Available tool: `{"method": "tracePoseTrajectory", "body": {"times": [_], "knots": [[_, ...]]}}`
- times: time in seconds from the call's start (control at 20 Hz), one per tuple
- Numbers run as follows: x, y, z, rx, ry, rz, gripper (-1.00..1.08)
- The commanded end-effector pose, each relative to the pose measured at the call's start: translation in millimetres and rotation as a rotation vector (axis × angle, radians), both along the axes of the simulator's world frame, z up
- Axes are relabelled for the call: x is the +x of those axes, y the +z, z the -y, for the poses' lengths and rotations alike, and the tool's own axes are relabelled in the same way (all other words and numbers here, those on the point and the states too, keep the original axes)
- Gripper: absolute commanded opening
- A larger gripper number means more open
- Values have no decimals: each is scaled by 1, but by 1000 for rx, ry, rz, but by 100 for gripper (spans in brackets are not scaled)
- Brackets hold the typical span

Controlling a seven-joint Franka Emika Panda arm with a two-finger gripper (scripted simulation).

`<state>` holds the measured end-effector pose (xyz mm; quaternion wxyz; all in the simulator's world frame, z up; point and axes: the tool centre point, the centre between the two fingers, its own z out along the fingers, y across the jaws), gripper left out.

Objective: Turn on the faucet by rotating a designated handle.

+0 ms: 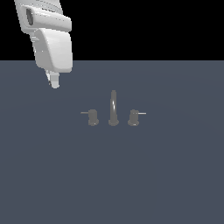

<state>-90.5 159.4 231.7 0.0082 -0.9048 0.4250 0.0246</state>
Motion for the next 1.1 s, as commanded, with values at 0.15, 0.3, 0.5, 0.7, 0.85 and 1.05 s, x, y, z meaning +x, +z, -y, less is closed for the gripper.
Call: {"method": "tracePoseTrajectory", "body": {"times": [0.15, 0.3, 0.5, 0.7, 0.85, 1.05], "knots": [[26, -24, -4, -5, -98, 4, -100], [41, -37, -5, -9, -152, 6, -100], [62, -56, -4, -15, -229, 8, -100], [85, -77, -2, -22, -316, 11, -100], [105, -94, 2, -29, -389, 14, -100], [131, -117, 10, -36, -485, 17, -100]]}}
